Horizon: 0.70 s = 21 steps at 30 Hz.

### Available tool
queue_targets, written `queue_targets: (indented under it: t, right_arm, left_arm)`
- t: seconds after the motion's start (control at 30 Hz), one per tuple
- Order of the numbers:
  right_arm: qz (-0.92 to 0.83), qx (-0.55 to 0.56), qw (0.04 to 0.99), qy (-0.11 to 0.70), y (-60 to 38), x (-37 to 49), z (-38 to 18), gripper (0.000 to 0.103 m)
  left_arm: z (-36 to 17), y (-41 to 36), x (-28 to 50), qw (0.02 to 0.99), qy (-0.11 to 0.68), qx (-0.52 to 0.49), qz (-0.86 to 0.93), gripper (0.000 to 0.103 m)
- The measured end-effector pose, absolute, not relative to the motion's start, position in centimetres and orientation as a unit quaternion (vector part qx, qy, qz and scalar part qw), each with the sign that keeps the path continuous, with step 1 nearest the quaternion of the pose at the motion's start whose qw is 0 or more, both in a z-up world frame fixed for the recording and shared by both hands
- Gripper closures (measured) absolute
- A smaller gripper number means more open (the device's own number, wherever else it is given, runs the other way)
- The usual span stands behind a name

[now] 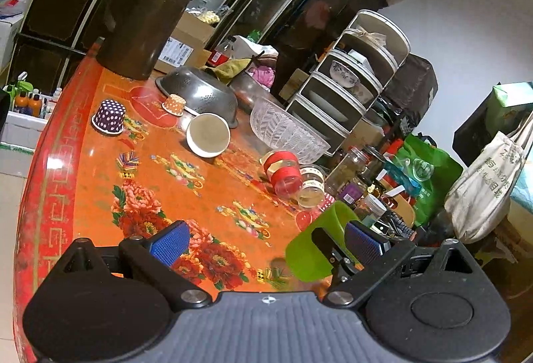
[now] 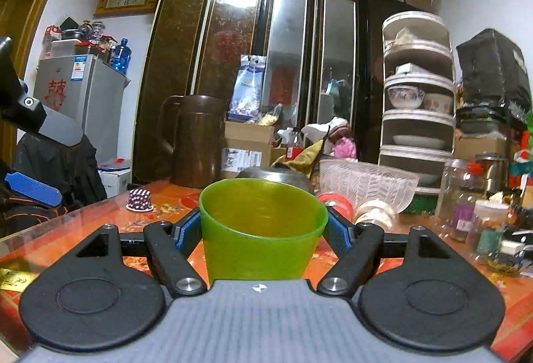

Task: Flip cup upright
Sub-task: 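Rotate the green cup in the right tool until its rim faces up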

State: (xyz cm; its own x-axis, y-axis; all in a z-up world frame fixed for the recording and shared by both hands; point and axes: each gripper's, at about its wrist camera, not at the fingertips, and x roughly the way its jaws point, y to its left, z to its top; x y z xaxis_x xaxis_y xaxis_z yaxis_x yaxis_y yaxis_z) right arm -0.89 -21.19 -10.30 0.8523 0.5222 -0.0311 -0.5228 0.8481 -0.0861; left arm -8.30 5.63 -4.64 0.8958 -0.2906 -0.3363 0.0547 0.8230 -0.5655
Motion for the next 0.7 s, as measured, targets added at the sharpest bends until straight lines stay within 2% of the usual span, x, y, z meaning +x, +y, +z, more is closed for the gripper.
queue_targets:
  t: [0.7]
  right_arm:
    - [0.274,-0.055,0.960,0.037,-20.1,-0.5,-10.9,0.026]
  left_arm:
    - [-5.9,5.4,-8.1,0.926,0.224,-0.289,-0.095,0.003]
